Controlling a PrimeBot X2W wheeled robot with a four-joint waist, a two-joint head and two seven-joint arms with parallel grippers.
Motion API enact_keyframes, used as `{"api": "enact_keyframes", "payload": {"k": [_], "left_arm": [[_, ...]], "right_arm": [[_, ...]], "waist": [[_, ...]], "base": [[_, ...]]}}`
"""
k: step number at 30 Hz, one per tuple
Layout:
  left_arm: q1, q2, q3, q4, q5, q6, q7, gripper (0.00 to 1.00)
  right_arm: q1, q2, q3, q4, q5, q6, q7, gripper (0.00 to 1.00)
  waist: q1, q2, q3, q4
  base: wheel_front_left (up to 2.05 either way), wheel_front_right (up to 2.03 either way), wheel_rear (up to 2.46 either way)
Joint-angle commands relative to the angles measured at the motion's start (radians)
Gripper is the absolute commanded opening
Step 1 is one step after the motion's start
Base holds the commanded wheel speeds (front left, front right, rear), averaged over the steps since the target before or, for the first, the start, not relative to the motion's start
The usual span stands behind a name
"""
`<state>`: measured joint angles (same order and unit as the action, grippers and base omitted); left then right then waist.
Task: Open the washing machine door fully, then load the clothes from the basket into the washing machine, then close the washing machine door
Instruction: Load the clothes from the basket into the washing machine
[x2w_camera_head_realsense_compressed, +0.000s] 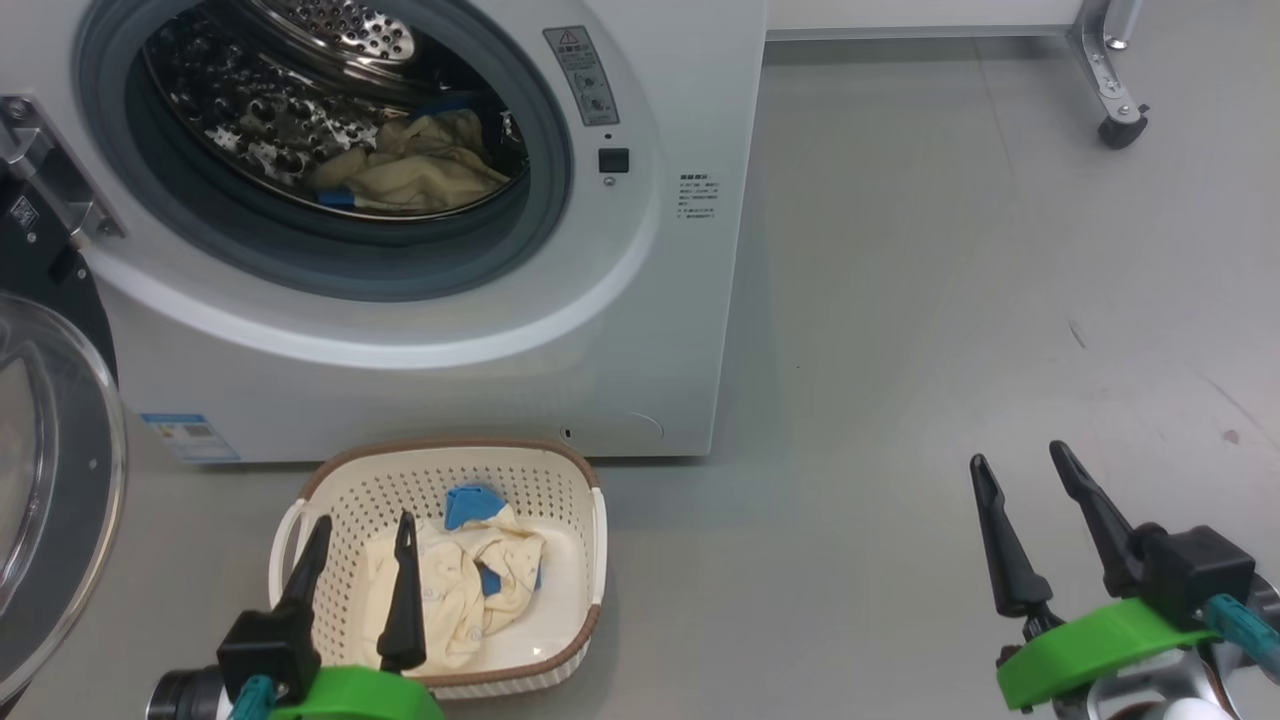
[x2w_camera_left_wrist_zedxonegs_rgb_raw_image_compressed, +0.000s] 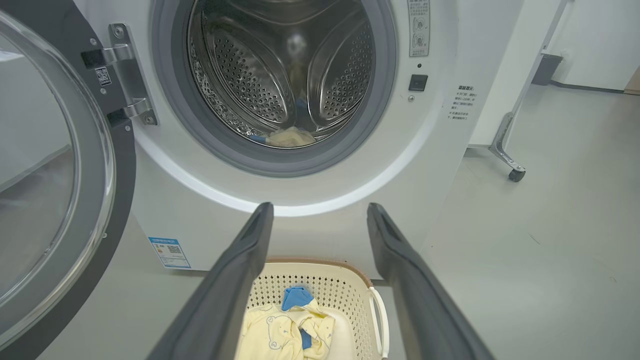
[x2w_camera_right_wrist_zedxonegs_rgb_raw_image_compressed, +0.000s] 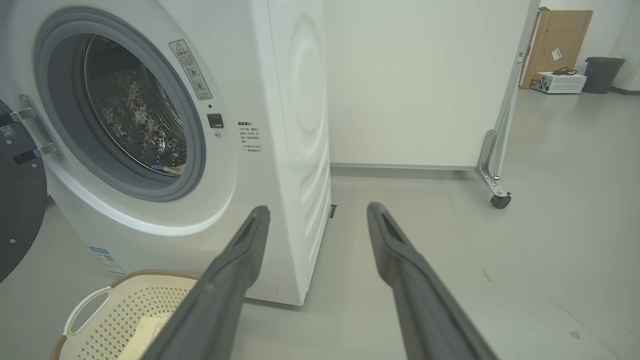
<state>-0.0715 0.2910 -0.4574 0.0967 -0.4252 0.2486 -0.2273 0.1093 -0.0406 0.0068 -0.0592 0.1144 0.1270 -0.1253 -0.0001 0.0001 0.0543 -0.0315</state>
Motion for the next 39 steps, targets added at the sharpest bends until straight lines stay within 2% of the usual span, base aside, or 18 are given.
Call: {"api": "enact_keyframes", "payload": {"k": [1, 29, 34, 39], "left_arm": [[-0.026, 0.023, 0.037, -0.036, -0.003, 0.117, -0.004, 1.0], [-0.079, 0.022, 0.026, -0.026, -0.004, 0.125, -0.001, 1.0], [-0.134, 0.002, 0.011, 0.028, -0.015, 0.096, 0.007, 1.0], [-0.217, -0.026, -0.008, 0.153, -0.03, 0.056, 0.03, 1.0]], "right_arm": [[-0.013, -0.01, 0.02, -0.038, 0.005, 0.004, 0.003, 1.0], [-0.044, -0.01, 0.025, -0.029, 0.014, 0.004, -0.011, 1.0], [-0.066, -0.01, 0.03, -0.033, 0.019, 0.004, -0.013, 1.0], [-0.106, -0.01, 0.045, -0.038, 0.025, 0.004, -0.018, 1.0]], "waist": [[0.0001, -0.0001, 0.0, -0.001], [0.0001, -0.0001, 0.059, 0.001], [0.0001, -0.0001, 0.107, 0.005], [0.0001, -0.0001, 0.184, -0.001]], "base": [[0.0, 0.0, 0.0], [0.0, 0.0, 0.0], [0.0, 0.0, 0.0], [0.0, 0.0, 0.0]]}}
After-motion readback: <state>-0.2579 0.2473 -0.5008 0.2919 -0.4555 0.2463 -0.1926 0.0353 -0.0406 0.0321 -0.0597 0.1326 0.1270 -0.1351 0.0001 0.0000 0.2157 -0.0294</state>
